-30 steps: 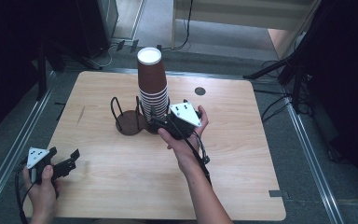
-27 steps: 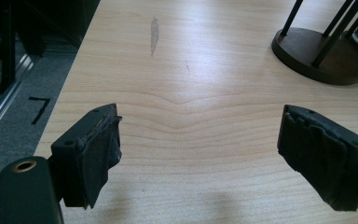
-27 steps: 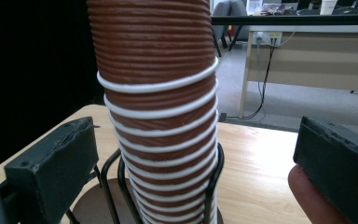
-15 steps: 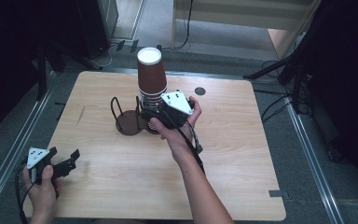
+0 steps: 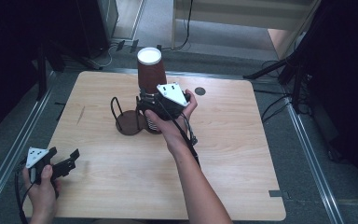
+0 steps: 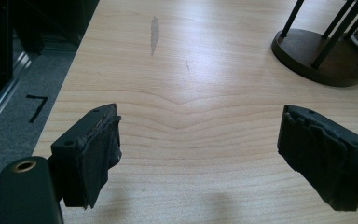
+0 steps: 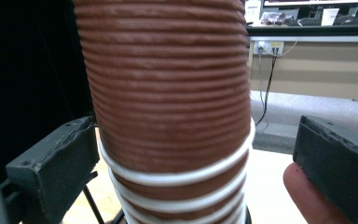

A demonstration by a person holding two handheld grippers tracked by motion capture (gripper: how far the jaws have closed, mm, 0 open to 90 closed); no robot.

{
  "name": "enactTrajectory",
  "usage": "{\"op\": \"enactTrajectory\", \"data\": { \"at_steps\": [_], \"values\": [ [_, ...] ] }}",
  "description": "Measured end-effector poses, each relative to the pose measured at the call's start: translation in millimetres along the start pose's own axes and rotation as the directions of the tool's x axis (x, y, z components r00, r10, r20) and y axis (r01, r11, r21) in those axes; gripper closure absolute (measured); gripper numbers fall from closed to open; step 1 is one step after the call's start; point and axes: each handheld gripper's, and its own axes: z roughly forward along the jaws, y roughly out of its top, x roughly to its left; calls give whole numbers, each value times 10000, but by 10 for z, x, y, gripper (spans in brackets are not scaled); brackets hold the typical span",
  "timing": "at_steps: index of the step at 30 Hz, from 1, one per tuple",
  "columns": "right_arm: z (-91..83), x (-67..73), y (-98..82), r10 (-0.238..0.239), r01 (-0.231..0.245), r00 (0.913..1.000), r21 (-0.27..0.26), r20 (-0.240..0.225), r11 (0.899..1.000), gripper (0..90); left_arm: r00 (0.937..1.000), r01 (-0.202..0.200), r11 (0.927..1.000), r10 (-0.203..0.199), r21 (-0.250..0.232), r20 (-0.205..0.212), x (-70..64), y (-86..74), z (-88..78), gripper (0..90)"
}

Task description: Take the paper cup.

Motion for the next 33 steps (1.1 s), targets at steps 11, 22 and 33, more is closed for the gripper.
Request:
{"op": "enactTrajectory", "data": {
  "at_steps": [11, 22, 33],
  "values": [
    [200, 78, 72, -25, 29, 9999, -212, 158, 9998, 0, 9999, 130, 9999, -130, -20, 7, 5, 1, 3, 136],
    [296, 123, 102, -156, 164, 9996, -306, 241, 9994, 75, 10000, 83, 10000, -83, 8, 24, 3, 4, 6, 138],
    [274, 125, 136, -245, 255, 9995, -491, 207, 9985, 97, 10000, 49, 10000, -49, 12, 3, -5, 5, 10, 139]
  ]
}}
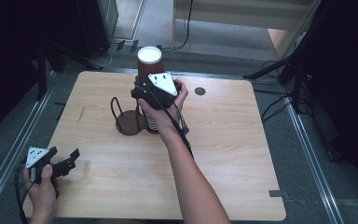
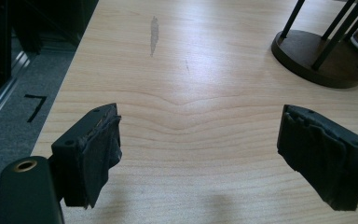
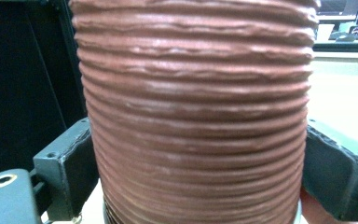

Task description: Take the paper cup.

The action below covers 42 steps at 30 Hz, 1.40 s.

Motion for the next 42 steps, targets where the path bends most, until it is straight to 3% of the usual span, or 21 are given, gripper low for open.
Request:
{"op": "enactTrajectory", "data": {
  "at_steps": [8, 26, 35, 42],
  "values": [
    [-51, 10, 160, 353, -355, 9994, -354, -63, 9987, 104, 10000, -39, 10000, 39, -6, -3, -2, -1, 1, 140],
    [-164, 36, 495, 443, -465, 9988, -1236, -209, 9912, 107, 10000, -53, 10000, 53, -16, 17, -2, 0, 4, 140],
    [-222, -21, 589, 522, -550, 9983, -1353, -242, 9893, 107, 10000, -75, 10000, 75, -6, 11, -4, 0, 4, 140],
    [-272, -20, 700, 865, -937, 9949, -1605, -515, 9826, 107, 10000, -86, 10000, 86, 19, 3, -7, 0, 4, 141]
  ]
}}
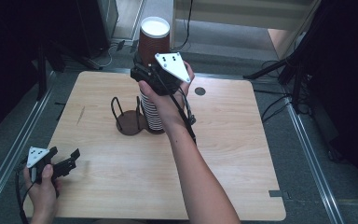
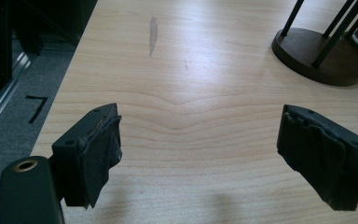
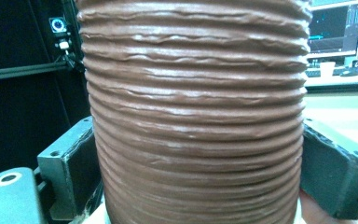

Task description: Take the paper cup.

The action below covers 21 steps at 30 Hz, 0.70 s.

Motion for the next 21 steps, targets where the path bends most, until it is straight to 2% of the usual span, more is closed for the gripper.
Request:
{"op": "enactTrajectory", "data": {
  "at_steps": [6, 10, 21],
  "values": [
    [-45, 0, 101, -110, 109, 9999, -255, -35, 9996, 107, 10000, 8, 10000, -8, -1, 8, 0, 0, -1, 140],
    [-65, -43, 116, -247, 249, 9996, -284, 99, 9993, 107, 10000, 19, 10000, -19, -14, 12, 0, 0, -1, 140],
    [-149, -271, 157, -111, 131, 9988, -416, 485, 9991, 106, 10000, -61, 10000, 61, -7, -22, -5, 0, 0, 141]
  ]
}}
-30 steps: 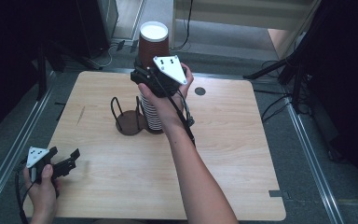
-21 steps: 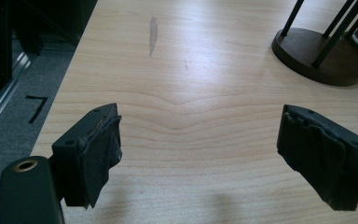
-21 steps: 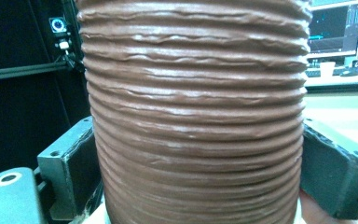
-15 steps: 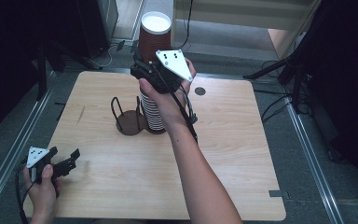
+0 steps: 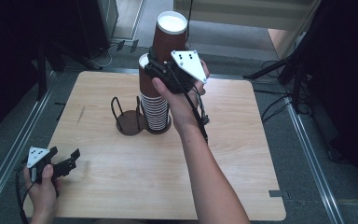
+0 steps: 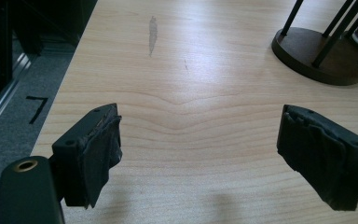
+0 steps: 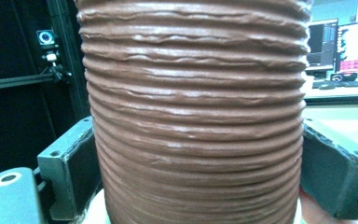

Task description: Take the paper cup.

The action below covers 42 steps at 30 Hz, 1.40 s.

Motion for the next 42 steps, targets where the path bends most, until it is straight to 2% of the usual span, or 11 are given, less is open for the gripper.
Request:
{"op": "enactTrajectory", "data": {
  "at_steps": [10, 27, 42],
  "values": [
    [-90, -212, -36, -183, 182, 9992, 25, 355, 9998, 107, 10000, -20, 10000, 20, 6, -5, -1, 0, 0, 141],
    [-301, -483, -140, -501, 497, 9959, 71, 752, 9987, 107, 10000, -47, 10000, 47, 12, 6, -5, 1, -1, 141],
    [-530, -600, -358, -810, 788, 9936, 315, 783, 9964, 106, 10000, -49, 10000, 49, 10, 5, -4, 0, -1, 141]
  ]
}}
